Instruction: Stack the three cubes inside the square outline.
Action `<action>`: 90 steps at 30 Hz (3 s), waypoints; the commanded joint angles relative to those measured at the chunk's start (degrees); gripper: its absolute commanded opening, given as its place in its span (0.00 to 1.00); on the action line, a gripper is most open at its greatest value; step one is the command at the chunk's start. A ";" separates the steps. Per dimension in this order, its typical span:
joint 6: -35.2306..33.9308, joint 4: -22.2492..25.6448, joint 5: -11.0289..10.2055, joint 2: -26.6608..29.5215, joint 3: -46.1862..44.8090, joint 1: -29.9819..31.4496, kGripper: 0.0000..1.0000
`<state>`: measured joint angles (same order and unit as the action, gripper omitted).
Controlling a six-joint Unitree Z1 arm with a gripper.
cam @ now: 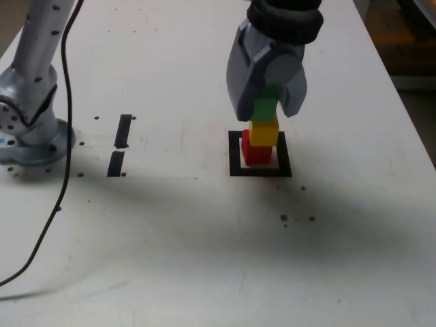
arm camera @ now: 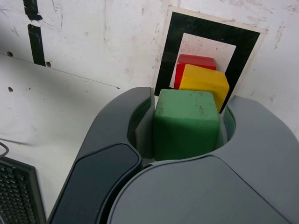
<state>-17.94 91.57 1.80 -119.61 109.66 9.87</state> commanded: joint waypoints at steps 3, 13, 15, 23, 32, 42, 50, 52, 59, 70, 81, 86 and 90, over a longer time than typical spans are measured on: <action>0.08 0.09 -0.39 -0.19 -0.03 0.06 0.05; 0.13 -0.20 -0.84 -1.13 -0.57 0.06 0.20; 0.16 -0.32 -0.84 -1.24 -0.50 0.06 0.21; 0.18 -0.53 -0.28 -1.28 -0.66 0.05 0.50; 0.57 -1.86 0.37 -1.26 -1.38 0.06 0.80; -0.36 -0.85 -2.13 2.15 -1.98 0.05 1.00; 1.78 1.14 -3.54 18.27 -4.31 -0.03 0.99; 3.15 1.25 -3.95 23.23 -7.22 -0.40 0.99; 9.72 -0.98 -4.46 36.60 -30.75 -2.93 0.99; 12.47 -17.96 -5.89 40.80 -58.29 -3.54 0.99; 14.79 -29.12 -5.30 39.31 -69.20 -4.07 0.99; 15.35 -29.97 -5.76 39.18 -70.58 -4.07 0.99; 16.01 -30.15 -5.90 39.36 -70.81 -4.07 0.99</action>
<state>-2.15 61.36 -4.11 -80.46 38.92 5.88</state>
